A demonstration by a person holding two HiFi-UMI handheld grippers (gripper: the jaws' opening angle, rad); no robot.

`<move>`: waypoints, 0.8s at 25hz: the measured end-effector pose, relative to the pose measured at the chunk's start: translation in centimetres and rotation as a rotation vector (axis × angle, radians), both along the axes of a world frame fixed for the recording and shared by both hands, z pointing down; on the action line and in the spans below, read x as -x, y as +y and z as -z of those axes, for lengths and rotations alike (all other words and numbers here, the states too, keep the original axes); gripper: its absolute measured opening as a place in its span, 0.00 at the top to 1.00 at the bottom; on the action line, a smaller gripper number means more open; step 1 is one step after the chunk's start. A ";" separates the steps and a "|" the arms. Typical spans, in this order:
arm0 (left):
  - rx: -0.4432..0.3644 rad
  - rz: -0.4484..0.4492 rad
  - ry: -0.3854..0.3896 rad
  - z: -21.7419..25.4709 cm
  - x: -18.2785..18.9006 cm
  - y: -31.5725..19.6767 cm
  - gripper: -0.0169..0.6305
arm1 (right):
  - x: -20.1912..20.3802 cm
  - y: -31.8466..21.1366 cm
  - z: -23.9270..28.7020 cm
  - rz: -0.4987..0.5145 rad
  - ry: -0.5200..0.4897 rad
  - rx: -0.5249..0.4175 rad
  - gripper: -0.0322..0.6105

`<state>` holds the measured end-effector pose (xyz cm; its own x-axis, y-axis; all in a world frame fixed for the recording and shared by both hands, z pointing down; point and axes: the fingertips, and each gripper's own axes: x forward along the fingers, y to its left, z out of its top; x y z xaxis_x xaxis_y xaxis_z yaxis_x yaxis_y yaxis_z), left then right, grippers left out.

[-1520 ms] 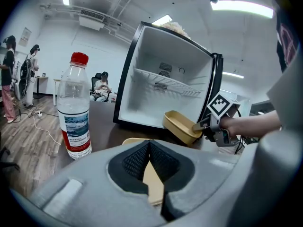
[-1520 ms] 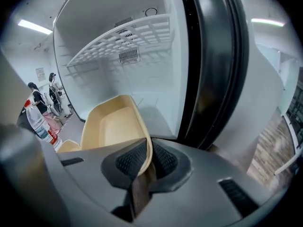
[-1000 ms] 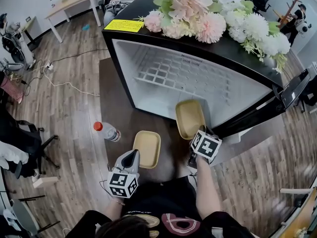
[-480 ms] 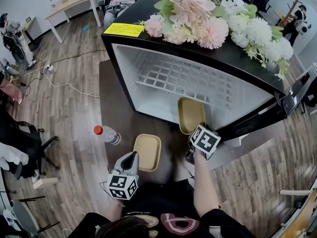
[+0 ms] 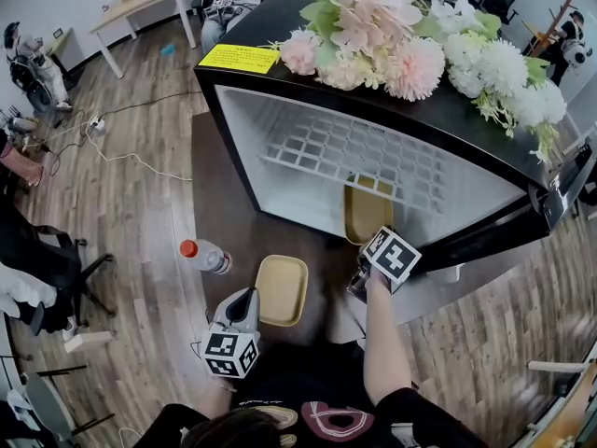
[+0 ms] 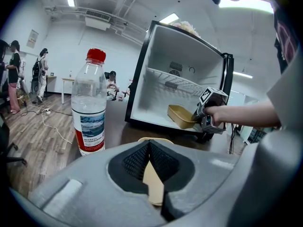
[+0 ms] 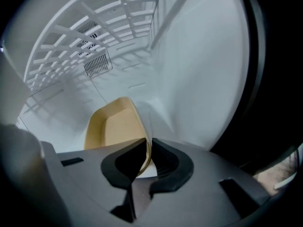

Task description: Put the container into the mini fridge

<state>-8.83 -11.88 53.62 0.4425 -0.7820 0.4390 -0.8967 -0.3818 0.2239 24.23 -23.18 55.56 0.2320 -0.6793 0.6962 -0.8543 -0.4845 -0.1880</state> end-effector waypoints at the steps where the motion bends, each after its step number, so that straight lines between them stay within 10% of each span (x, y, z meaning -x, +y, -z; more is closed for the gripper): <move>1: -0.001 0.007 0.001 0.0 0.1 -0.1 0.96 | -0.1 -0.1 0.0 -0.008 -0.002 0.000 0.89; 20: 0.017 0.103 0.011 -0.7 2.1 -0.5 0.96 | -1.4 -2.0 0.0 -0.086 0.016 0.026 0.88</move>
